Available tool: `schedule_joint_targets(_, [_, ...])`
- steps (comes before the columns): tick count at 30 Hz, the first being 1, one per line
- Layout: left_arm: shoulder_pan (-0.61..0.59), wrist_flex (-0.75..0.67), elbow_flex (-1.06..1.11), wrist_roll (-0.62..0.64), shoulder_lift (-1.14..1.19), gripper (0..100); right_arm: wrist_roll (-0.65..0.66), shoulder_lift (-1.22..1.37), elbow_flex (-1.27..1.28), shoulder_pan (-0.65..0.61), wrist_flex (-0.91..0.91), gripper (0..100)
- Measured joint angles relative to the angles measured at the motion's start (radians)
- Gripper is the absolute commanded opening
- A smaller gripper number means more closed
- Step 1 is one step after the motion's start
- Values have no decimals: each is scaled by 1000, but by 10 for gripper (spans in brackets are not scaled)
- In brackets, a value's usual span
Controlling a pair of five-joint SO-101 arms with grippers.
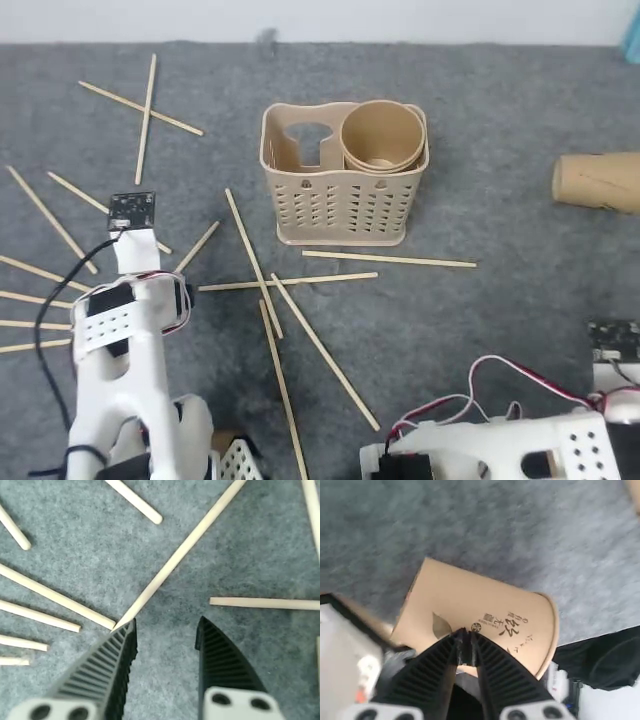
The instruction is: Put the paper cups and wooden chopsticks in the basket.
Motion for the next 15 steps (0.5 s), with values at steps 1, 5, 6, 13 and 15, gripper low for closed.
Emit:
schedule_joint_targets(1, [0,0,0,0,0,184,0,0,9,0,-18,9])
schedule_joint_targets(5, [0,0,0,0,0,184,0,0,14,0,-60,9])
schedule_joint_targets(6, [0,0,0,0,0,184,0,0,15,0,-63,9])
schedule_joint_targets(13, [0,0,3,0,0,184,-28,3,18,-98,-107,9])
schedule_joint_targets(15, [0,0,8,0,0,184,-71,18,20,-137,-127,9])
